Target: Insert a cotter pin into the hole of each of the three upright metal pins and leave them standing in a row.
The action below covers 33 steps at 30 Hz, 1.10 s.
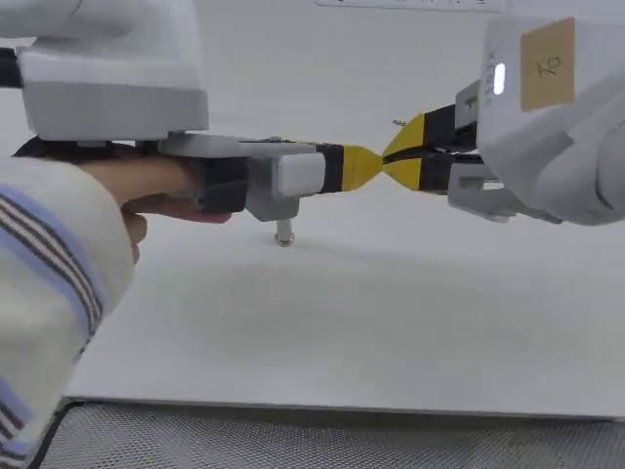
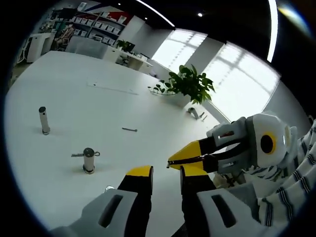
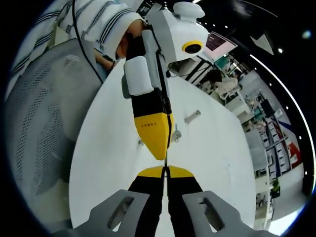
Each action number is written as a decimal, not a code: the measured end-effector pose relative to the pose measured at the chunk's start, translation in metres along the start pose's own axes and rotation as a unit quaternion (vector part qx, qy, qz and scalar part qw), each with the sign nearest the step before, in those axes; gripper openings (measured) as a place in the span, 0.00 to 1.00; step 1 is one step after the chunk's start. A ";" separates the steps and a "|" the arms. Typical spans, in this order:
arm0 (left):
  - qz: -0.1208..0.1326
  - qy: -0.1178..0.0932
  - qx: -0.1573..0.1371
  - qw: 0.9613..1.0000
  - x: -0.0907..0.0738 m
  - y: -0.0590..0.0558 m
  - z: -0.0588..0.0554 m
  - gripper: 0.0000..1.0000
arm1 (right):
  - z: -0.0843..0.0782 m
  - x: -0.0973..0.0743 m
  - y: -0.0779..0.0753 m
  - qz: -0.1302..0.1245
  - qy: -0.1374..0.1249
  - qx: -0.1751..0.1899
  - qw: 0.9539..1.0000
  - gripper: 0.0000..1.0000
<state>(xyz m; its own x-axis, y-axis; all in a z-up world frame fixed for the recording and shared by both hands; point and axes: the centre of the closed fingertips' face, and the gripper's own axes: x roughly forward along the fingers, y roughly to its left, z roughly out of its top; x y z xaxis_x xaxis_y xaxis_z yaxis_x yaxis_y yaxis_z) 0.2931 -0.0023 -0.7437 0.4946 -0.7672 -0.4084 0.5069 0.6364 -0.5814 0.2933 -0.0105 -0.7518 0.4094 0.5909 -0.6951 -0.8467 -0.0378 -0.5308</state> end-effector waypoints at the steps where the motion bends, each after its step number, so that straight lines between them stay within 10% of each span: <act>1: 0.000 0.003 -0.010 1.000 0.001 0.000 -0.002 0.22 | -0.001 0.001 -0.001 0.000 0.003 -0.002 1.000 0.02; 7: -0.019 -0.004 -0.073 0.997 0.004 -0.003 -0.004 0.18 | -0.004 -0.001 0.004 -0.002 0.007 -0.010 1.000 0.02; 33: -0.029 -0.001 -0.162 0.986 0.007 -0.007 -0.015 0.01 | -0.003 -0.001 0.010 0.004 0.005 0.007 1.000 0.02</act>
<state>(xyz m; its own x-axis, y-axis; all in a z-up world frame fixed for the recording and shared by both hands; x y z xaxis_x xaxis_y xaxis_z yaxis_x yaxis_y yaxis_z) 0.2832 -0.0134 -0.7532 0.4725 -0.8017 -0.3660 0.2828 0.5313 -0.7986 0.2852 -0.0133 -0.7582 0.4058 0.5818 -0.7049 -0.8545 -0.0322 -0.5185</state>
